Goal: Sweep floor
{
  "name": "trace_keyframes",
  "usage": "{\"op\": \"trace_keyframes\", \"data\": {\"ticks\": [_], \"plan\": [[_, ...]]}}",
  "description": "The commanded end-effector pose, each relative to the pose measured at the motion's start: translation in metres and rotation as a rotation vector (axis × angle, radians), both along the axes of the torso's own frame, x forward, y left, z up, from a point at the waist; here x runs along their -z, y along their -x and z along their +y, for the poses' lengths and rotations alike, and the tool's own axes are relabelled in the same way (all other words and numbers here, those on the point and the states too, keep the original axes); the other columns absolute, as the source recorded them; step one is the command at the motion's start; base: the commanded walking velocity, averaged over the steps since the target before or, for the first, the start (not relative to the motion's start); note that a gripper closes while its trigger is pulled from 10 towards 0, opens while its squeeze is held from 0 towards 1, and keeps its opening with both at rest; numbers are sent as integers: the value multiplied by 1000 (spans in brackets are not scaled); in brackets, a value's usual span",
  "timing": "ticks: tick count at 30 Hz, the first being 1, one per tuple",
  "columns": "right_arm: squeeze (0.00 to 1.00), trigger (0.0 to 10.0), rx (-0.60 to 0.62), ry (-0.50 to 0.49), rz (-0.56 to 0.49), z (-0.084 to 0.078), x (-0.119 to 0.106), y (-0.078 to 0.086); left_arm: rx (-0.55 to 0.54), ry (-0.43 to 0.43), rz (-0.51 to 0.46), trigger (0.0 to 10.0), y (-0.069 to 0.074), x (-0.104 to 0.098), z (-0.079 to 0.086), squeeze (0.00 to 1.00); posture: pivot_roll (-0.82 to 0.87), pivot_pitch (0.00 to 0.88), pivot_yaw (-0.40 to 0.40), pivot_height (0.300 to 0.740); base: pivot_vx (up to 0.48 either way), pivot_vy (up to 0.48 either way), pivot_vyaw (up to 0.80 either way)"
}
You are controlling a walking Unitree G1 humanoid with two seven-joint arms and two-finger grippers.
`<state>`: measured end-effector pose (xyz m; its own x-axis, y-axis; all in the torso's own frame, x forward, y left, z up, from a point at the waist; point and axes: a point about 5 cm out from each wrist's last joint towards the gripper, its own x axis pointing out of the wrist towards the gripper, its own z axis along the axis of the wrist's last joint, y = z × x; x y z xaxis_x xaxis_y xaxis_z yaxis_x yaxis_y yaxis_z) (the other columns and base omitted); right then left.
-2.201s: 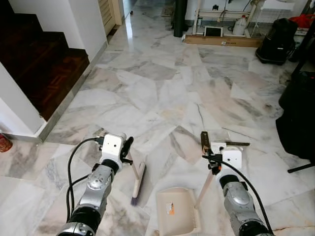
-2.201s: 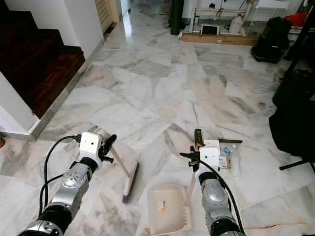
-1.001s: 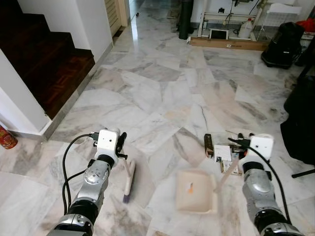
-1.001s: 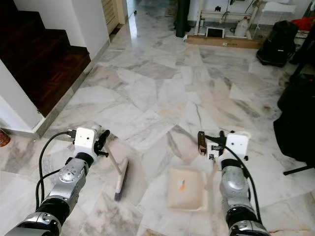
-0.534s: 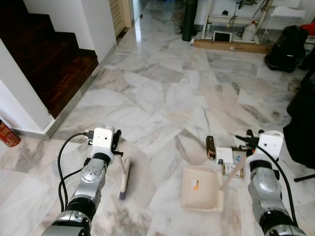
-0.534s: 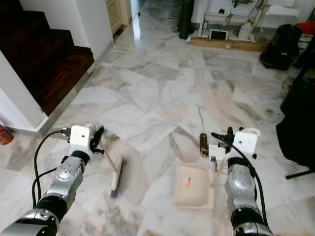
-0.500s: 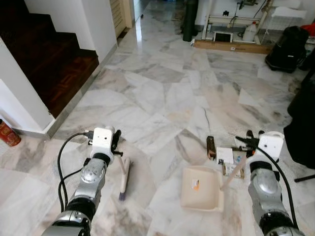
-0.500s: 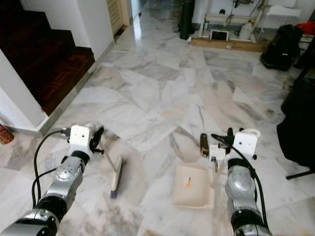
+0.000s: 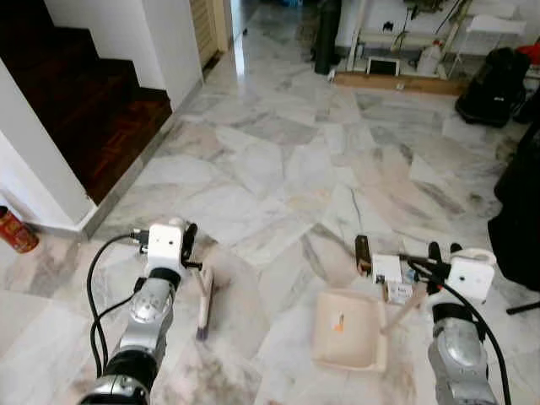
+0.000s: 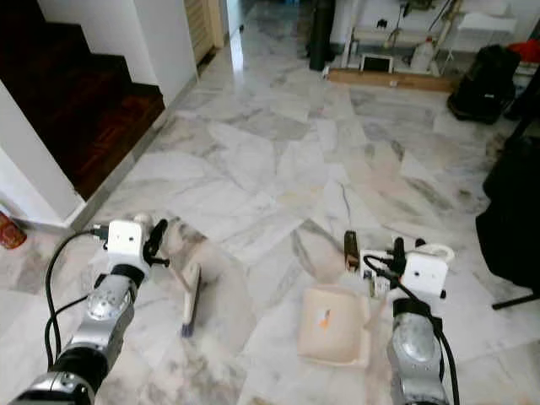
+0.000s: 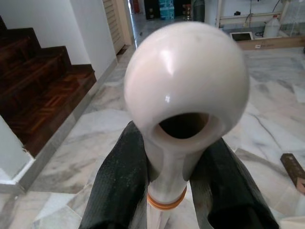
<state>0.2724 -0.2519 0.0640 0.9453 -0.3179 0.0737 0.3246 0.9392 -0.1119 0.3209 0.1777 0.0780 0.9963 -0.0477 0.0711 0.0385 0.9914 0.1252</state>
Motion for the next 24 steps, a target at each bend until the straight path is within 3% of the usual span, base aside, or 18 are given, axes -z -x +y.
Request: {"op": "trace_keyframes", "data": {"ticks": [1,9,17,20,24], "plan": [[0,10000,29,20,-53,-7,-14,1,3,3,-56,10000,1,-8,-1,0,-51,0,15,740,0,0,0],[0,10000,34,3,-65,2,-18,0,17,-15,-86,10000,-2,-20,6,0,-28,0,25,740,0,0,0],[0,10000,13,-27,-47,26,-11,10,-16,-47,-38,10000,3,-12,26,0,-82,0,58,740,0,0,0],[0,10000,46,-60,-17,27,-3,15,-2,-55,-32,10000,-5,-17,22,0,-102,0,59,740,0,165,0],[0,10000,63,-58,-36,27,-10,15,5,-31,-39,10000,-16,-23,12,0,-171,0,91,740,0,269,-317]]}}
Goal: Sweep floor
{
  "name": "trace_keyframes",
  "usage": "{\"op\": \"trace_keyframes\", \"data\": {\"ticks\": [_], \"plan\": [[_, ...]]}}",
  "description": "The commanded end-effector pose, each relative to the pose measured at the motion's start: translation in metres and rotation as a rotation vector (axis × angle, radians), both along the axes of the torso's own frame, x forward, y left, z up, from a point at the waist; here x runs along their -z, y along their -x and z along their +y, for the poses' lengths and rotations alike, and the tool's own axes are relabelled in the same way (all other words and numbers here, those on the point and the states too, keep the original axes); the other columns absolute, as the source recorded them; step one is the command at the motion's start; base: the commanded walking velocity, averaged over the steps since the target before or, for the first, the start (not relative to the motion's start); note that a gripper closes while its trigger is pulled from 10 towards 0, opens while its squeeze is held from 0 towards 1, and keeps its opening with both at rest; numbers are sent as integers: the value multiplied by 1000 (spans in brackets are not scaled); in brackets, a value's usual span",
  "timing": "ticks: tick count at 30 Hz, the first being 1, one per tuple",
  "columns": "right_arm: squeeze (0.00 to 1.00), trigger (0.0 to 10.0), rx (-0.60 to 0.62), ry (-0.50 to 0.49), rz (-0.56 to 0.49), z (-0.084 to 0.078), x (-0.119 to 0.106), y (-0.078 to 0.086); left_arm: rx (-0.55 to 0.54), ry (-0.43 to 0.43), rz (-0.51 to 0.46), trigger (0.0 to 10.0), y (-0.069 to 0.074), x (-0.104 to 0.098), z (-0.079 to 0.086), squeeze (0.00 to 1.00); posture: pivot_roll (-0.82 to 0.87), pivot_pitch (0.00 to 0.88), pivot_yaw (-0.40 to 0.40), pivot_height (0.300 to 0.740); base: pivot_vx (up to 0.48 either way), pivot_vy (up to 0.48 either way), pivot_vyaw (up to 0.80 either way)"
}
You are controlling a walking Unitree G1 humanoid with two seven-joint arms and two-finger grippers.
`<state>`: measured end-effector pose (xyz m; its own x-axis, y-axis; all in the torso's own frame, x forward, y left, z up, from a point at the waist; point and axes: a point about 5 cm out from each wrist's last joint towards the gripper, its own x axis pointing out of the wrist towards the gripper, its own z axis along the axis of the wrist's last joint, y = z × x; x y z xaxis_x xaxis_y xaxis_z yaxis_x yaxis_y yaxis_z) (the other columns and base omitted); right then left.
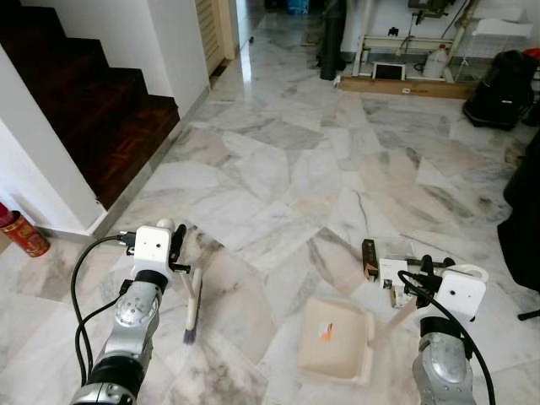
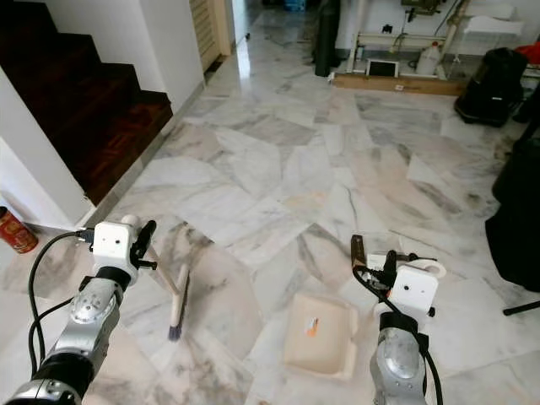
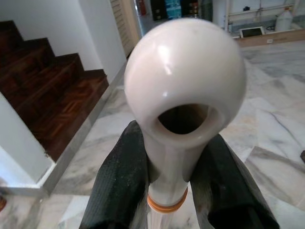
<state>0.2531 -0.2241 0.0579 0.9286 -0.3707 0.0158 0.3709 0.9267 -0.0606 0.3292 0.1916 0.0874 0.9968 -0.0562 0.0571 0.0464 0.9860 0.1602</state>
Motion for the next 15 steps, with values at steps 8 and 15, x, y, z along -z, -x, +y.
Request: {"op": "trace_keyframes", "data": {"ticks": [8,15], "plan": [[0,10000,35,20,-68,-4,-17,-1,68,38,-62,10000,-14,-18,-26,0,-170,0,83,740,0,268,-648],[0,10000,8,31,-105,3,-30,-12,39,49,-51,10000,-13,-14,-20,0,-166,0,56,740,0,270,0]]}}
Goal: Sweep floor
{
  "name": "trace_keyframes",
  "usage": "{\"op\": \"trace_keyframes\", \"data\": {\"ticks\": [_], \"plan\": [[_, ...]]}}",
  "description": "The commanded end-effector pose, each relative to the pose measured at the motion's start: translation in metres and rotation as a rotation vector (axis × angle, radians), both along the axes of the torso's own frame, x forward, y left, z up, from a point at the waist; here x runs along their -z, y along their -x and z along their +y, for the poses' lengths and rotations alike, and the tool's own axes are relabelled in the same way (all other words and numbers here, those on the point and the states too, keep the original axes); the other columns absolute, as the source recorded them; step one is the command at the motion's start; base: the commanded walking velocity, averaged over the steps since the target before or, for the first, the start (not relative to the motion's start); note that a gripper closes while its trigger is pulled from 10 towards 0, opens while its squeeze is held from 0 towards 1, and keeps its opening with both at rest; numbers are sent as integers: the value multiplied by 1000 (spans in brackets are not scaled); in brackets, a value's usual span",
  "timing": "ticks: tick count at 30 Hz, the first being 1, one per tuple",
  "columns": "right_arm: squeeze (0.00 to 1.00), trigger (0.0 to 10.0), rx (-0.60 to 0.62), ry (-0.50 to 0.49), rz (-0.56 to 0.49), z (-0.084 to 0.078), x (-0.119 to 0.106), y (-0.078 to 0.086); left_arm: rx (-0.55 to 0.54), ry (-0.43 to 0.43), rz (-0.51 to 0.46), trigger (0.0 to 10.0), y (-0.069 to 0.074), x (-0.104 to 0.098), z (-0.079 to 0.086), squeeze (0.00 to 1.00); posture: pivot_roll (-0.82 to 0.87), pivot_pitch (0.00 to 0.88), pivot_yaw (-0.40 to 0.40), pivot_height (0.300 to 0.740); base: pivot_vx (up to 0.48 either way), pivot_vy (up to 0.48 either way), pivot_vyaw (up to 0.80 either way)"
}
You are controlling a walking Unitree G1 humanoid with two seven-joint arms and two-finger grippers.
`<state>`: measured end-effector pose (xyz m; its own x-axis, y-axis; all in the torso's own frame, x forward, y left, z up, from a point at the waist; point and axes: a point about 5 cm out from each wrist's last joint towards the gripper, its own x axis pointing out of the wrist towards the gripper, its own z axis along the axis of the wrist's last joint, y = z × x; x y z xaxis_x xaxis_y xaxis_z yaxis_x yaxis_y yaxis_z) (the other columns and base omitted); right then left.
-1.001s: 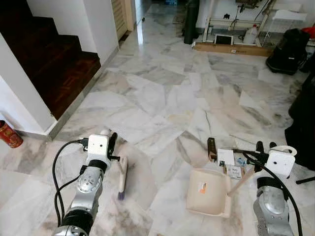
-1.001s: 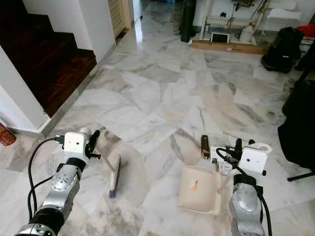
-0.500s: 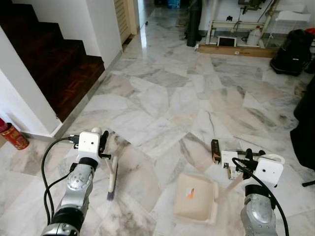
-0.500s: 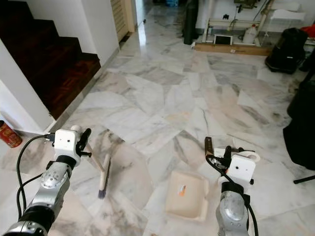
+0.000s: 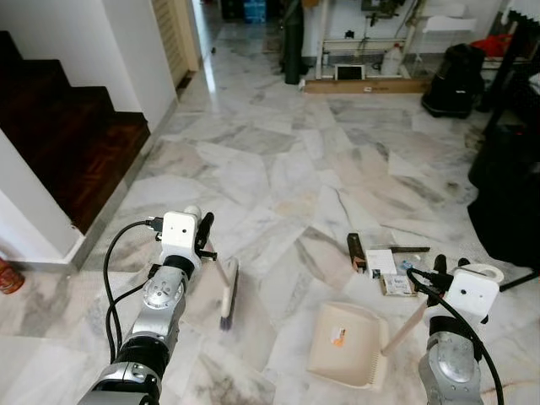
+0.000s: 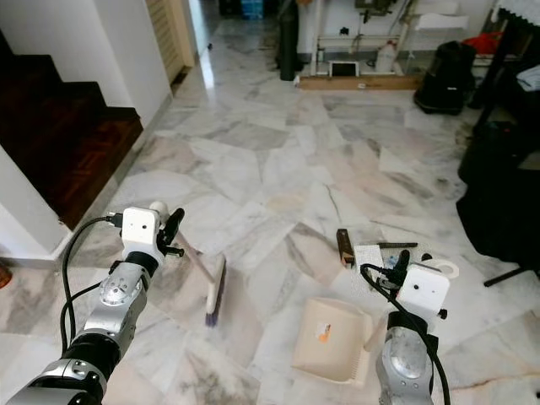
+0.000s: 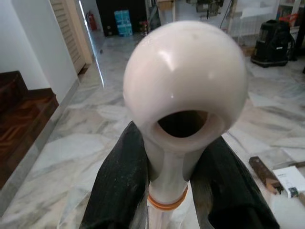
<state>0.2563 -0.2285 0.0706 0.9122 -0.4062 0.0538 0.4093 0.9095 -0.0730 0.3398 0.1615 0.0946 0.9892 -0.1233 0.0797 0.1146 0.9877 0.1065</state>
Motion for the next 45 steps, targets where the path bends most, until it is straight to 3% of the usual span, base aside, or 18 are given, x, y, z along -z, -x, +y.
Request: {"op": "trace_keyframes", "data": {"ticks": [1,13,21,45], "plan": [[0,10000,-38,5,-74,8,-18,-11,-38,-4,-36,10000,-3,-8,11,0,-166,0,55,740,0,292,0],[0,10000,-12,-6,-75,4,-20,-11,-29,-5,-43,10000,-7,-12,9,0,-173,0,83,740,0,363,-584],[0,10000,-19,-26,-81,10,-20,-14,-19,-14,-48,10000,-9,-15,10,0,-167,0,92,740,0,424,0],[0,10000,-19,-37,-73,13,-18,-16,-1,-15,-56,10000,-11,-18,8,0,-164,0,96,740,0,421,-776]]}}
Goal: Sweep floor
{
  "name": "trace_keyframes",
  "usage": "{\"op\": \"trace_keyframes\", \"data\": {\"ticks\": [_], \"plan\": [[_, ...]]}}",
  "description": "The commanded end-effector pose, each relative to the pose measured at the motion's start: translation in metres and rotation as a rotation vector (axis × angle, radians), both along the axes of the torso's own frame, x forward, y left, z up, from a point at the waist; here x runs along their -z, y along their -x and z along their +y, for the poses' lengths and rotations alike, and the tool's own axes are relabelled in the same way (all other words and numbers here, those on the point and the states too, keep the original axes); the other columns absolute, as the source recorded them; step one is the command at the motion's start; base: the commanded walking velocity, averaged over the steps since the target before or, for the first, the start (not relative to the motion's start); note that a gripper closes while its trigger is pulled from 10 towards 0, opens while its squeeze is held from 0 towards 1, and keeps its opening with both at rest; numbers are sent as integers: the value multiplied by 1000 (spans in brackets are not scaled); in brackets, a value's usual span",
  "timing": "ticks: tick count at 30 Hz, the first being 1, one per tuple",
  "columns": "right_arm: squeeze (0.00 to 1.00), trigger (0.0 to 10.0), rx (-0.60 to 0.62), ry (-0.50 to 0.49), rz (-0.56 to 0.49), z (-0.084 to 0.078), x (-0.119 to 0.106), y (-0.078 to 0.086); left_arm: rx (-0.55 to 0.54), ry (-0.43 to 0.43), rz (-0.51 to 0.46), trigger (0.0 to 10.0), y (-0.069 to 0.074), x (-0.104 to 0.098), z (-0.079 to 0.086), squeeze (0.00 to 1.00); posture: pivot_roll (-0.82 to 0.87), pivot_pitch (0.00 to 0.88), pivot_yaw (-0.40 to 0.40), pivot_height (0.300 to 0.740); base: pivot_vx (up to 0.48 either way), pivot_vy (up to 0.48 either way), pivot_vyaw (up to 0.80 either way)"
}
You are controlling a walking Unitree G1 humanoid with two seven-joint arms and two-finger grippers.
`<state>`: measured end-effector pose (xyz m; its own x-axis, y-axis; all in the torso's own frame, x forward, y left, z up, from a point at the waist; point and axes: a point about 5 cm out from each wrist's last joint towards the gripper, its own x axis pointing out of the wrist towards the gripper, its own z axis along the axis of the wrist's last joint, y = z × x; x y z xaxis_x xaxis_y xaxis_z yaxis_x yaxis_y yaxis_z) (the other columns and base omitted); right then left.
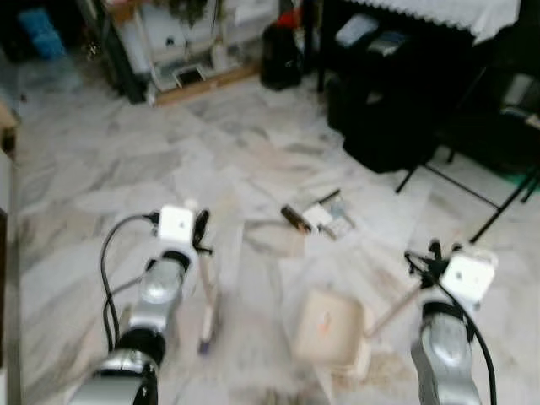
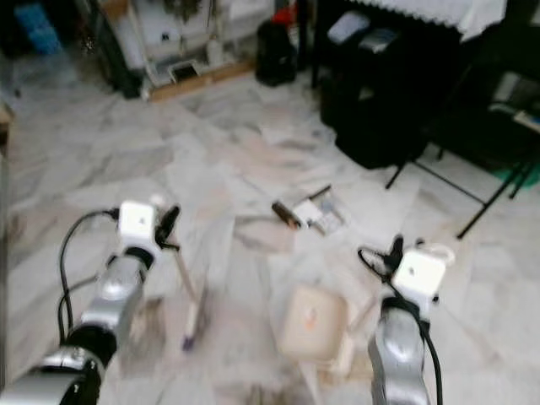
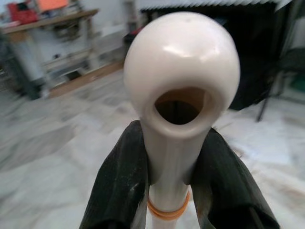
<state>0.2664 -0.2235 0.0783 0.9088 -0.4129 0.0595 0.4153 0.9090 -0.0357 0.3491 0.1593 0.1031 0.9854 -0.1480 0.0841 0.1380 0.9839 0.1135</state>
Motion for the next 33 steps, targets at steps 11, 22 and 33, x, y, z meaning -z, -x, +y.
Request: {"op": "trace_keyframes", "data": {"ticks": [11,22,33], "plan": [[0,10000,-23,-8,-58,9,-11,-8,-17,-7,-53,10000,-3,-10,9,0,-160,0,97,740,0,410,-773],[0,10000,-3,-7,-54,5,-10,-6,-22,-5,-57,10000,-4,-12,9,0,-153,0,94,740,0,407,-772],[0,10000,-2,-5,-61,3,-12,-8,-25,-1,-61,10000,-4,-12,9,0,-152,0,91,740,0,407,-772]]}}
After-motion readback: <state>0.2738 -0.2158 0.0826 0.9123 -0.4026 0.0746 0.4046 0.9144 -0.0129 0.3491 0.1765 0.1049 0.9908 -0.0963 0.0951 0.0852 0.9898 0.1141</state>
